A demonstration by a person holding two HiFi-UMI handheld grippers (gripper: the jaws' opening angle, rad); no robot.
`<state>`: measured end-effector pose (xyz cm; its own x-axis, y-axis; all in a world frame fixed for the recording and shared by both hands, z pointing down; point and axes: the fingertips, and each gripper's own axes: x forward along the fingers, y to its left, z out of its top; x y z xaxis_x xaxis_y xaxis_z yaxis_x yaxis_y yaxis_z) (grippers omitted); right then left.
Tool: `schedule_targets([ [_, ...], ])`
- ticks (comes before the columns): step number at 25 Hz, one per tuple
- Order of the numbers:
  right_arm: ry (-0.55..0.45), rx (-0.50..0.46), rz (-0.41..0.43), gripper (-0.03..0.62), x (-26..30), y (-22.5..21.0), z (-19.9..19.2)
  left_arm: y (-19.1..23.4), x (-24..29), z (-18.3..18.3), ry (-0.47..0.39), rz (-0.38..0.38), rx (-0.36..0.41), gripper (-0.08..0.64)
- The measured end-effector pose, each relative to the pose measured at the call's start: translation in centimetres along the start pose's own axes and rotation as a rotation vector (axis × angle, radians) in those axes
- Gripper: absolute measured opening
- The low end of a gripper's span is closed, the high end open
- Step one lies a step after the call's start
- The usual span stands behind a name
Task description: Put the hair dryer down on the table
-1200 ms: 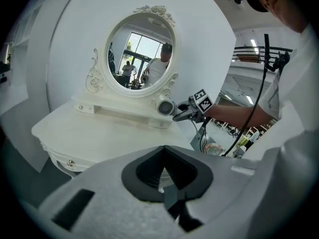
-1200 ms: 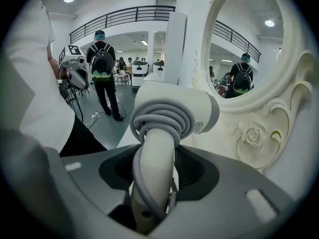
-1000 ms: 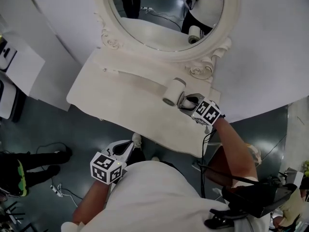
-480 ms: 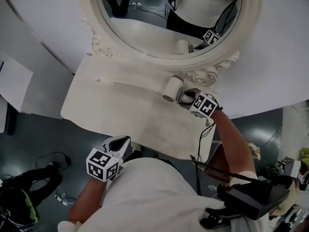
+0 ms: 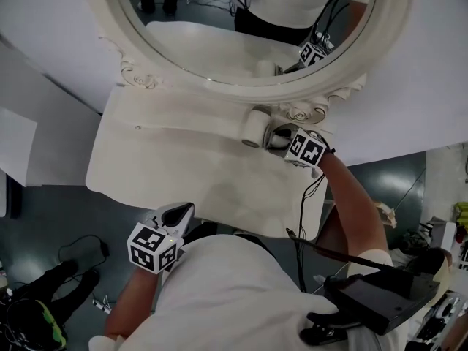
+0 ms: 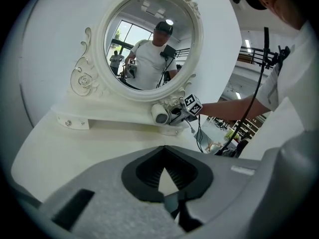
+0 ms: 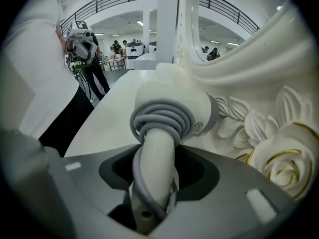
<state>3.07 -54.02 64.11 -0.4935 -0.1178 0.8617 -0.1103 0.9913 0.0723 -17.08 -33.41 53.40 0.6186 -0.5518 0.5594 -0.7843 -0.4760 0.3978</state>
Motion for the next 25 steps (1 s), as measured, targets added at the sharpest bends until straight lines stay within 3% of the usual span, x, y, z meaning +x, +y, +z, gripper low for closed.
schedule_targets([
  [9, -0.011, -0.010, 0.045, 0.210, 0.7, -1.4, 0.1, 0.9, 1.0, 0.1, 0.029, -0.010, -0.008, 0.002],
  [13, -0.010, 0.001, 0.044, 0.219, -0.9, -0.6, -0.6, -1.2, 0.5, 0.0, 0.020, -0.005, 0.008, 0.002],
  [25, -0.025, 0.032, -0.010, 0.252, -1.1, -1.5, -0.6, -1.6, 0.5, 0.1, 0.020, -0.003, 0.010, 0.002],
])
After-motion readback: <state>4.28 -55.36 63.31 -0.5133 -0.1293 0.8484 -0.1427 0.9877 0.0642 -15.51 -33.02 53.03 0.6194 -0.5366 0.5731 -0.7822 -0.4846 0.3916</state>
